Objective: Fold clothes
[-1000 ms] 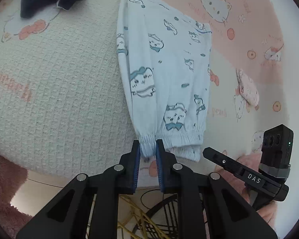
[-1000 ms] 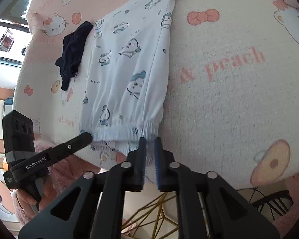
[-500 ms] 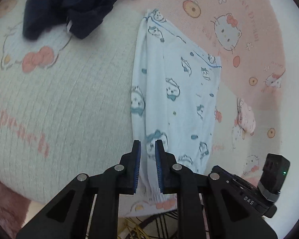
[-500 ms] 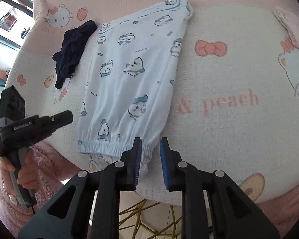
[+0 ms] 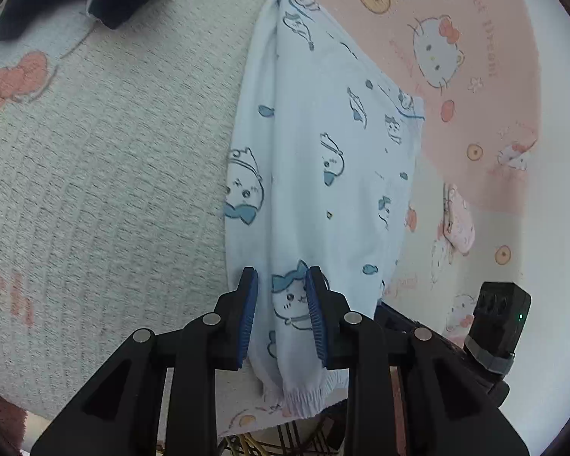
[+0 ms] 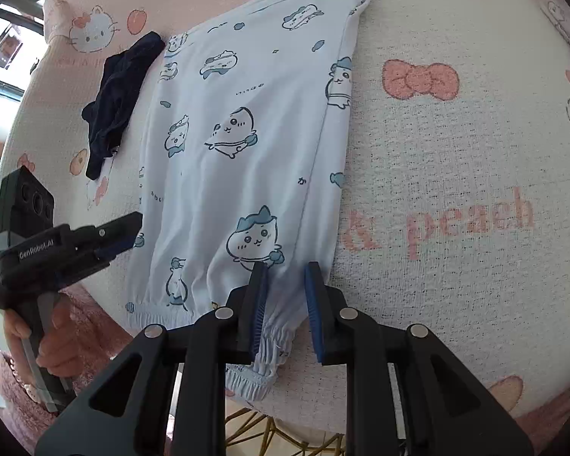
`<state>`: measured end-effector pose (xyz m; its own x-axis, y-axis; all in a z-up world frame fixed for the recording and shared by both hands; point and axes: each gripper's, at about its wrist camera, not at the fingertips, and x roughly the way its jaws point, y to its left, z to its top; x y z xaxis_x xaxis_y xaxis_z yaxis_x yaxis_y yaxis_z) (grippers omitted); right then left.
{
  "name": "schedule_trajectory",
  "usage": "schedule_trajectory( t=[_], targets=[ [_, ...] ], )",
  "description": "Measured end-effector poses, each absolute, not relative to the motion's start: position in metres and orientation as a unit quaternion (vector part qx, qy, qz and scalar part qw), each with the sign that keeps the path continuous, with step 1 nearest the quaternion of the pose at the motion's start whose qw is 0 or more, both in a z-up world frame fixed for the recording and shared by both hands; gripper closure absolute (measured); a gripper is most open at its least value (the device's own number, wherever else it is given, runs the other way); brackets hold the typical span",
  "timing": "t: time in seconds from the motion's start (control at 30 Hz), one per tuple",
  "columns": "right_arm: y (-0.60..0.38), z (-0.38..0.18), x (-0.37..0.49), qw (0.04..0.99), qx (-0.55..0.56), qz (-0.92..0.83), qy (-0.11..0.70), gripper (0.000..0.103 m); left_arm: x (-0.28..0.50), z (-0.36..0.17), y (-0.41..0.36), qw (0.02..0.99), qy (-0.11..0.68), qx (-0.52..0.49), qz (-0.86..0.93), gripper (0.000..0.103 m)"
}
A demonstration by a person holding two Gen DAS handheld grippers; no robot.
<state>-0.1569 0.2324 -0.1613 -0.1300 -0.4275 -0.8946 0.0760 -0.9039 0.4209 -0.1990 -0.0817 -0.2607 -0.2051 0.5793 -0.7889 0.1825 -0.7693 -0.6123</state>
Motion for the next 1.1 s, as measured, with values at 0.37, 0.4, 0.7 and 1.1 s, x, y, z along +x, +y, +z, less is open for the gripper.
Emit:
schedule_trajectory(
  t=[0.37,0.4,0.7,1.1],
  targets=[
    [0.228,-0.161,-0.154,0.171,0.629,-0.749,-0.119,0.083,-0.185,-0.255,-0.071,0.146,-0.319,-0.612,0.709,0.096],
    [0.229,-0.161,-0.154,0.171,0.63,-0.748,-0.122,0.083,-0.182,-0.253,-0.071,0.142,-0.321,-0.608,0.713,0.1],
    [0.247,-0.162,-0.15,0.131,0.637,-0.749,-0.128,0.087,-0.166,-0.235,-0.078,0.081,-0.255,-0.609,0.746,0.098],
    [0.228,-0.137,-0.141,0.169,0.602,-0.778,-0.069,0.078,-0.172,-0.214,-0.049,0.132,-0.185,-0.582,0.781,0.073]
  ],
)
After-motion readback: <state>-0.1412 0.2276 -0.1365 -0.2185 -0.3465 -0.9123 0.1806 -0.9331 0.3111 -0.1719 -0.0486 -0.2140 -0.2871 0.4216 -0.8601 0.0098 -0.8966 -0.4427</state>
